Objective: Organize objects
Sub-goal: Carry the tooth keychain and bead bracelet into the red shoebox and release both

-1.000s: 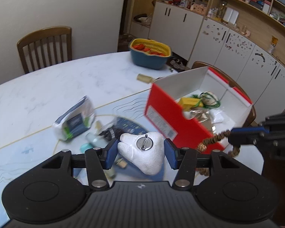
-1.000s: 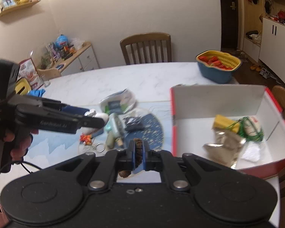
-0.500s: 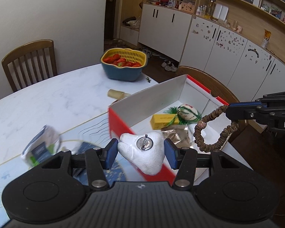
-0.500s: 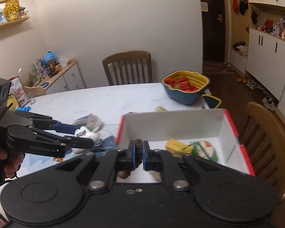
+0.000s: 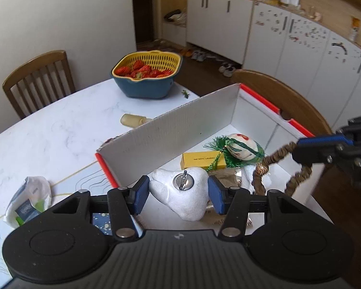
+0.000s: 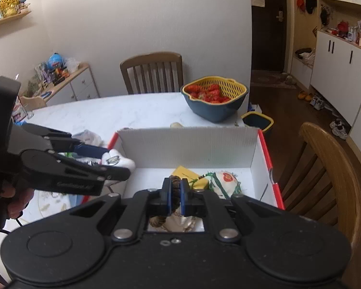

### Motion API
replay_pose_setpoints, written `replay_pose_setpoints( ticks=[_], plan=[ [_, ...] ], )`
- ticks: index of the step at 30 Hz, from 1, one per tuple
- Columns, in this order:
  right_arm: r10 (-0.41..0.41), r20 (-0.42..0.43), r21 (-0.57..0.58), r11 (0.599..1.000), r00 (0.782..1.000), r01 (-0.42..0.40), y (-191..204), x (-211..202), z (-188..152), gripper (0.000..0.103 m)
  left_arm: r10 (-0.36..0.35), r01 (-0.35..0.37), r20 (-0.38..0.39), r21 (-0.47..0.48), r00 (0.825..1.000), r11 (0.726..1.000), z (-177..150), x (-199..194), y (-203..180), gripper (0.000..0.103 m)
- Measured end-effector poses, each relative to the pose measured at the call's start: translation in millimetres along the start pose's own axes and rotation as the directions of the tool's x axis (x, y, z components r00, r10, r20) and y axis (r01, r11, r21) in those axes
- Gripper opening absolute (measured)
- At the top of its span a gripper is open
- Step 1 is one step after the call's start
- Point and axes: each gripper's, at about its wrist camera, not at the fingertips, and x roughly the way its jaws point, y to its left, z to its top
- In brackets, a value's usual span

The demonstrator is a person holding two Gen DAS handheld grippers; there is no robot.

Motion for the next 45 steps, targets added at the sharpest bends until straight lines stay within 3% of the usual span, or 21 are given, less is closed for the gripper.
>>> replay_pose_setpoints(
  ticks=[12, 17, 27, 35, 45],
  plan=[
    [0.102, -0.121, -0.081, 0.99, 0.987, -0.112, -27, 35, -8, 0.005, 0.14, -0.147, -0.106, -0.059, 0.985, 0.987, 17, 55, -24, 0.053],
    [0.102, -0.174, -0.117, 0.985, 0.979, -0.123, -36, 50, -10, 0.005, 0.19, -0.202, -0.156, -0.062, 0.969, 0.977, 18, 76, -27, 0.053],
    [0.067, -0.251, -0.175, 0.978, 0.966, -0.113, -43, 73, -21, 0.007, 0.224, -0.244, -0.232, -0.062, 0.947, 0.968, 20, 102, -28, 0.054],
    [0.059, -0.277, -0.17, 0.979, 0.959, -0.109, -47, 83, -23, 0.019, 0.211, -0.241, -0.261, -0.088, 0.942, 0.966, 20, 111, -24, 0.055],
    [0.064, -0.267, -0.148, 0.983, 0.962, -0.106, -52, 74, -21, 0.046, 0.19, -0.22, -0.257, -0.096, 0.948, 0.971, 21, 108, -25, 0.065]
  ],
)
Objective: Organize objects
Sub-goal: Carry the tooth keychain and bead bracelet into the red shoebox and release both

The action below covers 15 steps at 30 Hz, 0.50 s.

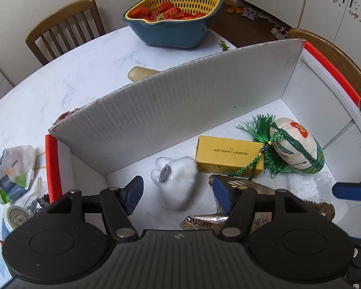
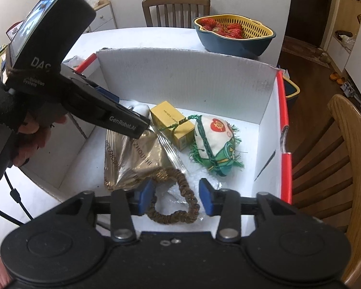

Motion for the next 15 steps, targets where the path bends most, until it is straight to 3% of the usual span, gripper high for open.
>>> replay_pose_setpoints(
  ticks=[15],
  plan=[
    [-0.009, 0.074, 0.081, 0.997, 0.997, 0.003, 2, -27, -4, 0.063, -0.099, 0.1, 0.067, -0.02, 0.993, 0.995, -12, -40, 7, 0.067]
  ],
)
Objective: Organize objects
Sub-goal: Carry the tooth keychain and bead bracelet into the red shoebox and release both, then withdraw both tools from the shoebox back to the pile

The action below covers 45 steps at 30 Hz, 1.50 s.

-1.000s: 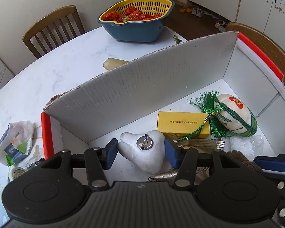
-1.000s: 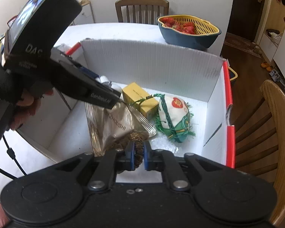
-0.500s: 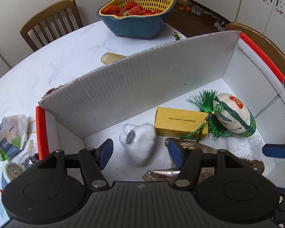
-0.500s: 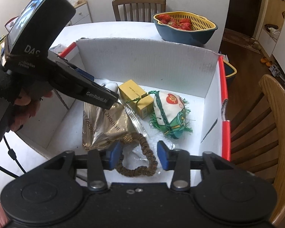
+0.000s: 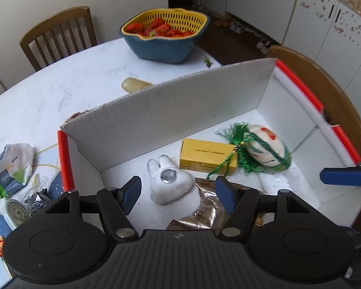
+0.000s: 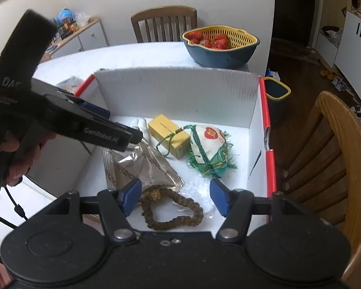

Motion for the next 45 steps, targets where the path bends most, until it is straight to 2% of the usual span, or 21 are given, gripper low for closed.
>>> replay_pose_setpoints(
  ticks=[7, 17, 18, 19, 20, 22, 27, 36, 45],
  plan=[
    [-0.01, 0.053, 0.044, 0.999, 0.999, 0.008, 5, -17, 0, 0.072, -0.039, 0.037, 0.063, 0.029, 0.997, 0.999, -9, -32, 5, 0.067],
    [-0.032, 0.107, 0.087, 0.996, 0.994, 0.022, 23, -35, 1, 0.077, -0.076, 0.068, 0.134, 0.065, 0.988, 0.996, -26, -70, 19, 0.068],
    [-0.037, 0.112, 0.091, 0.995, 0.993, 0.026, 26, -36, 1, 0.078, -0.082, 0.074, 0.139, 0.065, 0.987, 0.995, -27, -74, 22, 0.069],
    [-0.041, 0.118, 0.096, 0.995, 0.992, 0.03, 28, -37, 1, 0.078, -0.087, 0.078, 0.146, 0.065, 0.986, 0.995, -29, -77, 25, 0.077],
    [-0.043, 0.123, 0.103, 0.994, 0.991, 0.031, 30, -39, 1, 0.079, -0.09, 0.081, 0.155, 0.063, 0.984, 0.995, -31, -82, 29, 0.08],
    [-0.042, 0.132, 0.117, 0.993, 0.99, 0.026, 35, -41, 2, 0.081, -0.103, 0.092, 0.172, 0.069, 0.98, 0.993, -35, -89, 35, 0.08],
    [-0.053, 0.157, 0.156, 0.987, 0.986, 0.028, 50, -46, 2, 0.085, -0.146, 0.137, 0.177, 0.066, 0.973, 0.988, -45, -104, 55, 0.081],
    [-0.083, 0.196, 0.194, 0.98, 0.977, 0.045, 90, -47, 8, 0.095, -0.165, 0.158, 0.202, 0.055, 0.965, 0.986, -63, -121, 99, 0.084],
    [-0.083, 0.209, 0.203, 0.978, 0.974, 0.04, 135, -35, 16, 0.096, -0.174, 0.169, 0.224, 0.045, 0.959, 0.985, -79, -133, 144, 0.084]
  ],
)
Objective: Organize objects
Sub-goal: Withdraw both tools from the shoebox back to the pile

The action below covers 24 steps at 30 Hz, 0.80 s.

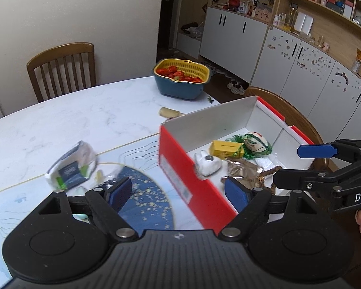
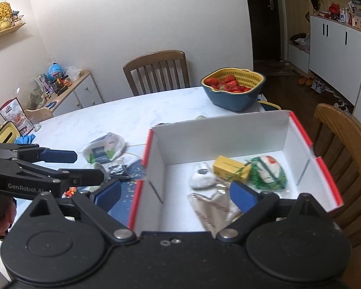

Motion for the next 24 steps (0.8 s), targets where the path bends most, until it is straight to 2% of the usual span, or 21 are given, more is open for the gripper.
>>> replay_pose_setpoints(
  ticks=[2, 6, 12, 17, 18, 19, 24],
  plan=[
    [0.003, 0.001, 0.002, 1.0, 1.0, -0.003, 10, 3, 0, 0.097, -0.001, 0.001, 0.0, -0.003, 1.0, 1.0, -4, -5, 10, 0.084],
    [0.014, -0.001, -0.003, 1.0, 1.0, -0.014, 30, 10, 0, 0.097, 0.019, -0.019, 0.0, -0.006, 1.0, 1.0, -11, -12, 31, 0.091],
    [0.024, -0.01, -0.017, 1.0, 1.0, -0.024, 57, 23, 2, 0.097, 0.024, -0.024, 0.005, -0.022, 1.0, 0.999, -22, -21, 63, 0.092],
    [0.024, -0.02, -0.027, 0.999, 1.0, -0.024, 78, 34, 1, 0.097, -0.002, 0.002, 0.012, -0.043, 1.0, 0.999, -34, -24, 87, 0.092],
    [0.022, -0.022, -0.03, 0.999, 1.0, -0.023, 82, 36, 1, 0.097, -0.005, 0.005, 0.012, -0.056, 1.0, 0.998, -37, -23, 92, 0.094],
    [0.019, -0.025, -0.035, 0.999, 1.0, -0.02, 85, 38, 0, 0.097, -0.004, 0.005, 0.01, -0.069, 1.0, 0.998, -39, -23, 97, 0.102],
    [0.009, -0.039, -0.036, 0.999, 0.999, -0.01, 99, 49, -1, 0.097, 0.017, -0.015, 0.021, -0.1, 1.0, 0.995, -49, -21, 120, 0.103]
  ],
)
